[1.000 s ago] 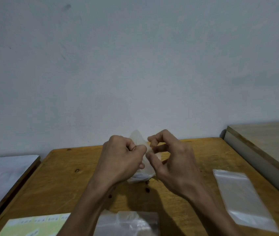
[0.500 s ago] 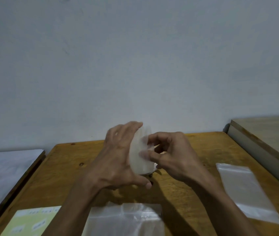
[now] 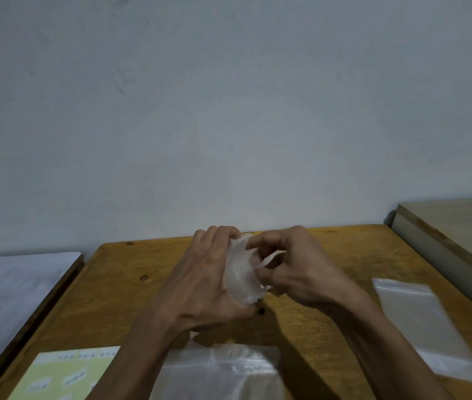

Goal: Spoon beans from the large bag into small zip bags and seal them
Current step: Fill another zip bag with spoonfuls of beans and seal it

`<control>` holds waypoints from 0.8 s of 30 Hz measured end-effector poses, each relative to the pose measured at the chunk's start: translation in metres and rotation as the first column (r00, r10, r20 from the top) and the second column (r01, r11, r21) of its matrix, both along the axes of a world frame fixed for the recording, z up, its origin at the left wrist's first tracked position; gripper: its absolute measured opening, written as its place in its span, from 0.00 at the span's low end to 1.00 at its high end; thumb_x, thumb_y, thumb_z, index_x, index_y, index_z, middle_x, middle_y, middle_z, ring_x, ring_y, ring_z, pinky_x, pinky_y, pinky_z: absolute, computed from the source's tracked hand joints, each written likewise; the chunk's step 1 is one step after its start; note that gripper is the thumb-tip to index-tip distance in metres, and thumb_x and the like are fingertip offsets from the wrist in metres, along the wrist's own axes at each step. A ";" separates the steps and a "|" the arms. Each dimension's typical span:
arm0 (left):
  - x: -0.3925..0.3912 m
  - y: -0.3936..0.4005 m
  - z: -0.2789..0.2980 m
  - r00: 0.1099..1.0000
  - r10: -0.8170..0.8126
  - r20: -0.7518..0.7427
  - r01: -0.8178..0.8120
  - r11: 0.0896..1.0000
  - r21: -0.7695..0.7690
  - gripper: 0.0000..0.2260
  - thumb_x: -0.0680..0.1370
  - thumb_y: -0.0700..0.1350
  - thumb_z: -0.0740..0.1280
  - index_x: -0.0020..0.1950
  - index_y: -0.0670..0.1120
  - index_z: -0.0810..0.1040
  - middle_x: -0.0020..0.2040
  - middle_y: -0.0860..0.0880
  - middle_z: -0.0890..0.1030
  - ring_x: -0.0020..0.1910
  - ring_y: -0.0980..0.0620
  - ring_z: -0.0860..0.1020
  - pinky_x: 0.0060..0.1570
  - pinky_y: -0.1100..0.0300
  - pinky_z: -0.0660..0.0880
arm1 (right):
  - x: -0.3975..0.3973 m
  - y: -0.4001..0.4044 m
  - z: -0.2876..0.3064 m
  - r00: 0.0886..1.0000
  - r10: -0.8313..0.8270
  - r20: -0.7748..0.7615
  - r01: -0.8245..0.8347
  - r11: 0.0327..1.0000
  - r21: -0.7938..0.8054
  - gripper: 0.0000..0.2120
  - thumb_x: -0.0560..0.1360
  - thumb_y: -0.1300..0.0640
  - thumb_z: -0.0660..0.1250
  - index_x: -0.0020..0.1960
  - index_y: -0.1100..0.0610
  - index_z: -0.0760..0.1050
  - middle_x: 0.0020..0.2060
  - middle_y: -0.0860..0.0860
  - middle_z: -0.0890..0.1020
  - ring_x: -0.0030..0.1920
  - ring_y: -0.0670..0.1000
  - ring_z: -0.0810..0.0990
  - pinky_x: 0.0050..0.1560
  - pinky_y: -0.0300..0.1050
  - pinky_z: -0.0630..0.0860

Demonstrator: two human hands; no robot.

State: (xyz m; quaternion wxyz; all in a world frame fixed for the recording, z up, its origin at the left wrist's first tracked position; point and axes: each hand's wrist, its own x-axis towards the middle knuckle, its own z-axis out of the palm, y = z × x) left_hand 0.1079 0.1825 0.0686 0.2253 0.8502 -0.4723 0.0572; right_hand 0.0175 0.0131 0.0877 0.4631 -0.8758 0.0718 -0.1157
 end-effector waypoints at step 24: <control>-0.013 0.011 0.009 0.988 0.013 -0.157 0.003 0.995 0.102 0.37 0.64 0.66 0.75 0.65 0.63 0.58 0.58 0.65 0.62 0.57 0.61 0.63 0.57 0.59 0.69 | -0.007 -0.002 0.007 0.918 0.394 -0.040 -0.394 0.897 -0.199 0.12 0.80 0.61 0.66 0.56 0.50 0.84 0.44 0.41 0.86 0.30 0.47 0.82 0.34 0.42 0.81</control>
